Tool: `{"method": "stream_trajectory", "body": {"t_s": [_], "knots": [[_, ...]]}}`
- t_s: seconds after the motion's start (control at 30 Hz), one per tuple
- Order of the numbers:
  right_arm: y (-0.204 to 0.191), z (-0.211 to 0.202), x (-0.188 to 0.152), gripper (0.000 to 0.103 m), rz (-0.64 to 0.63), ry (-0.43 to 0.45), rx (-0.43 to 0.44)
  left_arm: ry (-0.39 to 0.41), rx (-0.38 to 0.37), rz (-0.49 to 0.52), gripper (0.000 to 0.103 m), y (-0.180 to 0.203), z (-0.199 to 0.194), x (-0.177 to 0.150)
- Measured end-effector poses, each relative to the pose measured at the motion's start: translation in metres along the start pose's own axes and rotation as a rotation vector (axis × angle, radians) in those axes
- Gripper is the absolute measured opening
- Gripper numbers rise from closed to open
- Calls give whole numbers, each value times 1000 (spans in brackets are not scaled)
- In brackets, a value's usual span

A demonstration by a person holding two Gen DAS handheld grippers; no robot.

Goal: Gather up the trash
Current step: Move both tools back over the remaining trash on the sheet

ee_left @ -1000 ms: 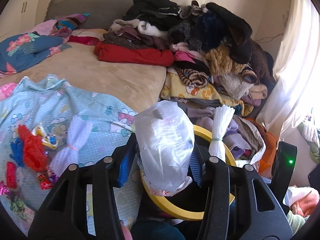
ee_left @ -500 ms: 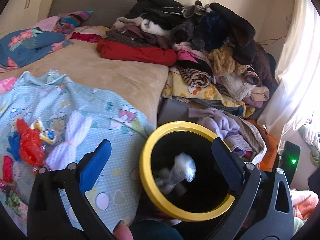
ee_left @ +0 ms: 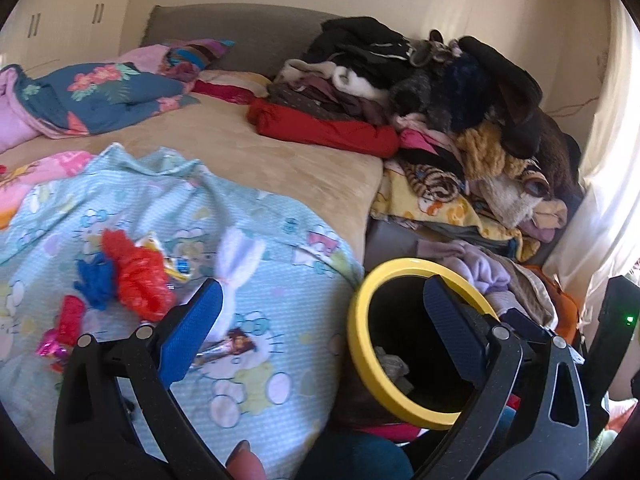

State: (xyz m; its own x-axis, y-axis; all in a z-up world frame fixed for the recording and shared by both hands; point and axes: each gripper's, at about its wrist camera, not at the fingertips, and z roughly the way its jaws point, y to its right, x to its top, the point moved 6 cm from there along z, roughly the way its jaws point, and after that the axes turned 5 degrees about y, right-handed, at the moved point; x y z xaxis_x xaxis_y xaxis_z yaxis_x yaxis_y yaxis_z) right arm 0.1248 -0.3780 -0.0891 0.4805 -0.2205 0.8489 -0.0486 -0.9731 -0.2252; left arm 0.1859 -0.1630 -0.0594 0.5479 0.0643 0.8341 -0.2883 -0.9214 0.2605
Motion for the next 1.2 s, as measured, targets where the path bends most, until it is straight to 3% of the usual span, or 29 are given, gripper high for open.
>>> {"method": "stream_trajectory", "body": {"t_s": [0.67,1.2], "knots": [[-65,-12,7,90,-78,28,116,61,118,-44,92,-62,-37,1],[-119,11,2,91,-139,-21,192,85,204,-104,92,-115,-58,0]]}}
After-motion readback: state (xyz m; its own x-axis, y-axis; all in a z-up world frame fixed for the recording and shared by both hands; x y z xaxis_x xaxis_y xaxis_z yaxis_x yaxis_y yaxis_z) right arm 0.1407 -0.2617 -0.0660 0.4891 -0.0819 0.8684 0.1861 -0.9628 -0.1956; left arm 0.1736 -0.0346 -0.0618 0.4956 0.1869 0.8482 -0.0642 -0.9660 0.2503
